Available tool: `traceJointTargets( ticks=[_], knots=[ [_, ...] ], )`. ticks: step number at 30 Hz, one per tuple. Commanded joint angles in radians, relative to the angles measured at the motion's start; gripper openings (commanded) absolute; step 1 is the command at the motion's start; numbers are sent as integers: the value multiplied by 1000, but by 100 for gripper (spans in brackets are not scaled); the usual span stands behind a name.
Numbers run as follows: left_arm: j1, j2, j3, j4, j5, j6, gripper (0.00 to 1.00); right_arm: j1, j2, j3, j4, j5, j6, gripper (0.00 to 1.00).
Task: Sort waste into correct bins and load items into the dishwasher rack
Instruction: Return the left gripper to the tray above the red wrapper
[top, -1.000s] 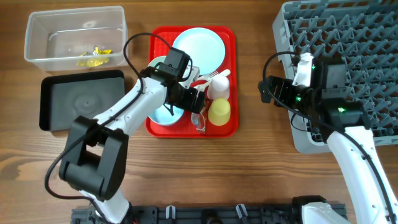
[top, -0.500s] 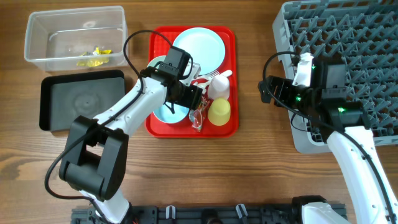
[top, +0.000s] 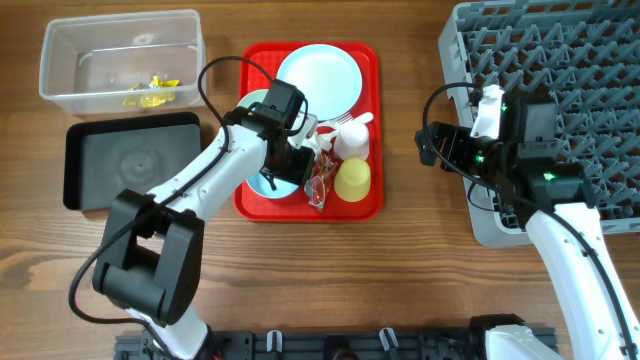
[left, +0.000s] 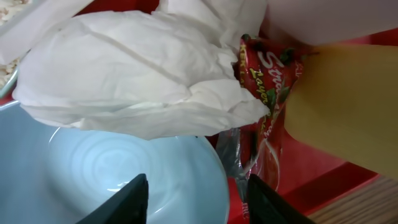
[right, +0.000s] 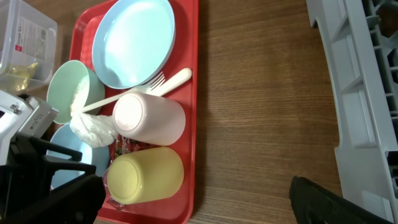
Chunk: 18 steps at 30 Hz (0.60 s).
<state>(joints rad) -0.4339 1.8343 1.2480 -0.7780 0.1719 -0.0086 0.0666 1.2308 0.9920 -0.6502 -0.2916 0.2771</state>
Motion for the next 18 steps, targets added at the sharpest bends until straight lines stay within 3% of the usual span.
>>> traceJointTargets(
  ticks=[1,9,12,18],
  knots=[
    [-2,-24,-2,4,-16,0,52,-5,9,17,4,5,14,100],
    [-8,-33,18,2,-16,2,48,-5,10,17,6,5,14,100],
    [-31,-42,42,3,-16,4,54,-5,10,17,5,5,14,100],
    [-119,-43,59,-7,-17,24,55,-5,10,17,5,5,14,100]
  ],
)
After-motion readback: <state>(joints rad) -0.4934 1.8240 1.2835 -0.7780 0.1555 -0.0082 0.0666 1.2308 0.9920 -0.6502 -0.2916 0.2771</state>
